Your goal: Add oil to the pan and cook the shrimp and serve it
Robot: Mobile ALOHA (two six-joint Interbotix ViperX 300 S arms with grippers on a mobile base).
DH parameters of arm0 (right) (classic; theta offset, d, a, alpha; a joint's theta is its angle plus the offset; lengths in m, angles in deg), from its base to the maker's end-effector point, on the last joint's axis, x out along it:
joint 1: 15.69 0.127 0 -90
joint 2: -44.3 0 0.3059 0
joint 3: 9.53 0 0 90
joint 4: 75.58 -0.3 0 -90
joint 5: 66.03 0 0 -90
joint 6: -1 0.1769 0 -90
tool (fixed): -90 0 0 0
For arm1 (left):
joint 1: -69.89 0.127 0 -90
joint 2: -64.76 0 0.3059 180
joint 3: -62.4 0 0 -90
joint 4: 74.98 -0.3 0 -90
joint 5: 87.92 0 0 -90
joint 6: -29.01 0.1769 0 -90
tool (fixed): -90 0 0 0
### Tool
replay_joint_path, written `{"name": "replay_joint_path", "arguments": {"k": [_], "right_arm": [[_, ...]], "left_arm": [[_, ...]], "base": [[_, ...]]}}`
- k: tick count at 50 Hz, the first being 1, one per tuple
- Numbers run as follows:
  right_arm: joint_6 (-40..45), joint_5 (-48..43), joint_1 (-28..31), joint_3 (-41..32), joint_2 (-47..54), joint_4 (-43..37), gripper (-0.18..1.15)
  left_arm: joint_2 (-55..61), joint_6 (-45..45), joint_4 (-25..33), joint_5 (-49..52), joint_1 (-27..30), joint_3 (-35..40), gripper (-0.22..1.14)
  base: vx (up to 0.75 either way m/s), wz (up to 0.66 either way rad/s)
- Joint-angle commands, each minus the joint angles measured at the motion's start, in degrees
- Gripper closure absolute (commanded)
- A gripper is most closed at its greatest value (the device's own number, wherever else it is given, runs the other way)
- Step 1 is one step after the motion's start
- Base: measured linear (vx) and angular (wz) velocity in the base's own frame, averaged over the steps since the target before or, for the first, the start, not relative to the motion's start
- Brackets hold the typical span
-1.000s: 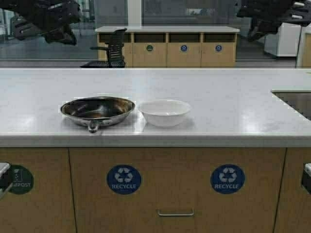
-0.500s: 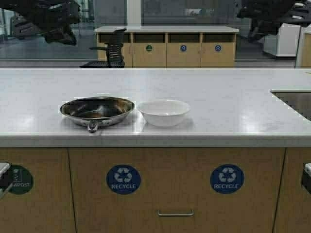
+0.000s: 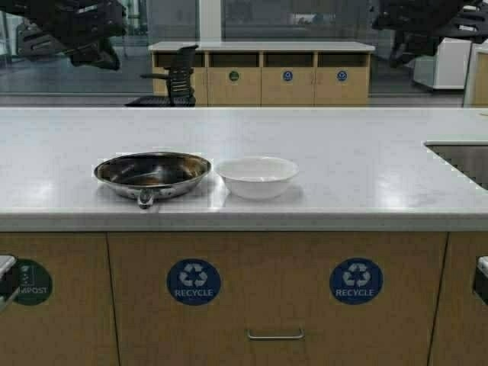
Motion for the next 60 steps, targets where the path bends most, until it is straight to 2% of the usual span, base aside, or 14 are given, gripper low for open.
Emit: {"name": "replay_joint_path", "arguments": {"k": [1, 60], "right_arm": [[0.0, -0.62, 0.09, -0.53, -0.88, 0.0, 0.89], [0.09, -0.97, 0.09, -1.05, -0.09, 0.09, 0.89]], "left_arm": [[-0.7, 0.0, -0.09, -0.18, -0.09, 1.23, 0.85], [0.09, -0.09, 0.09, 0.53, -0.09, 1.49, 0.86]], "base": [[0.0, 0.0], [0.0, 0.0]]}}
